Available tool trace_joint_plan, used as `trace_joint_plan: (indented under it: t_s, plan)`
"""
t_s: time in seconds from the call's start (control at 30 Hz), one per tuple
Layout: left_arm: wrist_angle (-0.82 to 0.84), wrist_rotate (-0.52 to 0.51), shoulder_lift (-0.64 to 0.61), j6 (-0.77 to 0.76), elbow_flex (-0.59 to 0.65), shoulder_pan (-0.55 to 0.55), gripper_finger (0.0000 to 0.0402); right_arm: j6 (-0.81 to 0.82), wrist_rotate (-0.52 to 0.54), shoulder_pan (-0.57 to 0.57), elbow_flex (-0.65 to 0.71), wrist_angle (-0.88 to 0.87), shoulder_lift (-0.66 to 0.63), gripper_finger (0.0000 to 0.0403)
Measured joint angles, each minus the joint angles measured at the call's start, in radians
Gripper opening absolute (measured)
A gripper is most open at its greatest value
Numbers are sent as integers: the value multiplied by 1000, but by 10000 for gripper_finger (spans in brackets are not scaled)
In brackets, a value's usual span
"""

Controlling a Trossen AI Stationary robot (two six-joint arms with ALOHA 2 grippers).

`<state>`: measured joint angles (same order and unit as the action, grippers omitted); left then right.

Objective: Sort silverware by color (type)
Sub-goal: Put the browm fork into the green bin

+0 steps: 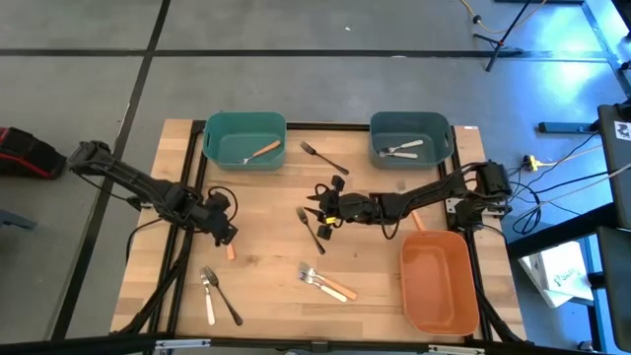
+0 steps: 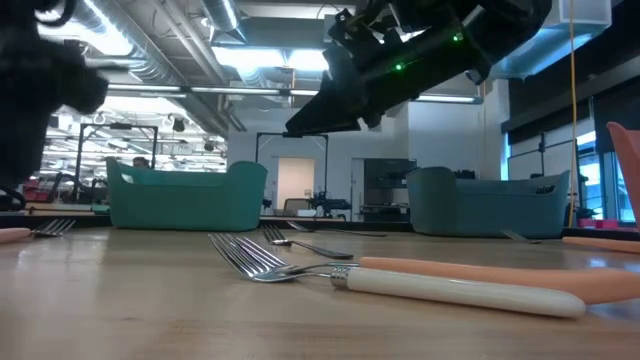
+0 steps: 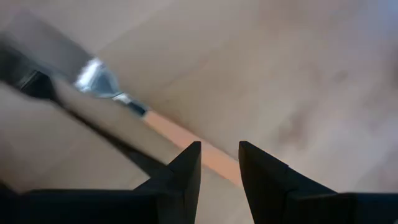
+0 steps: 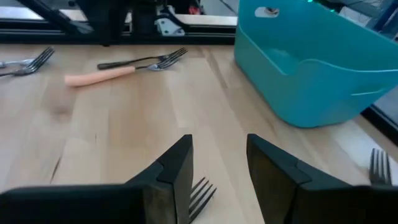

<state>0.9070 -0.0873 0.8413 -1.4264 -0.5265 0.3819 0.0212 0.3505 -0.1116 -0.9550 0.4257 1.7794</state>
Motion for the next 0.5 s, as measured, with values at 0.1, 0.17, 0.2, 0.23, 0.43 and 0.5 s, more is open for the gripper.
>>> trace_joint_plan:
  t_s: [0.1,0.17,0.2,0.23,0.43,0.5]
  plan:
    - [0,7,5,-59,41,0,103,0,-4,0,0,-6,0,137]
    - [-11,-3,15,-88,60,0,103,-1,-4,0,0,-9,0,137]
    - [-12,-6,23,-92,69,0,103,-1,-4,0,0,-10,0,137]
    - [-12,-6,30,-95,75,0,103,-2,-4,0,0,-9,0,137]
    - [-28,-11,108,-109,80,0,103,-4,-4,1,0,-19,3,137]
    - [-30,-11,138,-109,80,0,103,-4,-4,1,0,-19,10,137]
